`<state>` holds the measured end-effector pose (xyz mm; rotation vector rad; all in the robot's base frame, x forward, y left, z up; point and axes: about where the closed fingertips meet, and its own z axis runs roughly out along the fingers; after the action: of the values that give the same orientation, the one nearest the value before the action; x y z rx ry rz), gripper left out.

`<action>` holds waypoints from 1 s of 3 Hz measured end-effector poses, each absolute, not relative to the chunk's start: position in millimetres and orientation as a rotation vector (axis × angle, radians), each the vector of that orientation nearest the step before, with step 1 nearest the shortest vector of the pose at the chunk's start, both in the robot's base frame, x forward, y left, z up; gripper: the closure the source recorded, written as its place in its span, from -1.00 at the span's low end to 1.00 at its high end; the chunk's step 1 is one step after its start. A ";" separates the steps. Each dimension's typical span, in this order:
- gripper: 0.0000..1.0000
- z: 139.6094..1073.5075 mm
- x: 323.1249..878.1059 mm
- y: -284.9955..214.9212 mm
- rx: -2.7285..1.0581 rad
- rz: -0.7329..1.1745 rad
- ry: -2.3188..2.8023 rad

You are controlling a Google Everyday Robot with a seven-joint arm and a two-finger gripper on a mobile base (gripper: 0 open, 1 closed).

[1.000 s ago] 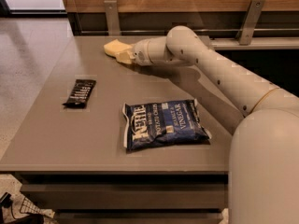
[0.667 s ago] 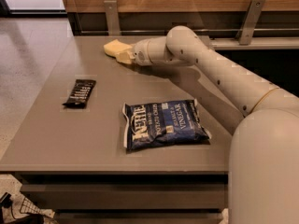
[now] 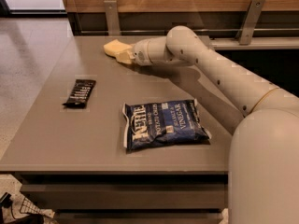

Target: Pick sponge

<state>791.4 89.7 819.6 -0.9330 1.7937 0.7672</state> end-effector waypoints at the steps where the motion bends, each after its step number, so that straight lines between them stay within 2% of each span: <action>1: 1.00 819.8 791.4 89.6 -0.933 0.767 1.794; 3: 1.00 819.9 791.3 89.6 -0.933 0.767 1.793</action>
Offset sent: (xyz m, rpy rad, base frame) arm -0.0721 -0.0864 0.1683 -0.1438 -0.2324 0.0732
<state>791.3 89.6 819.9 -0.9333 1.7935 0.7670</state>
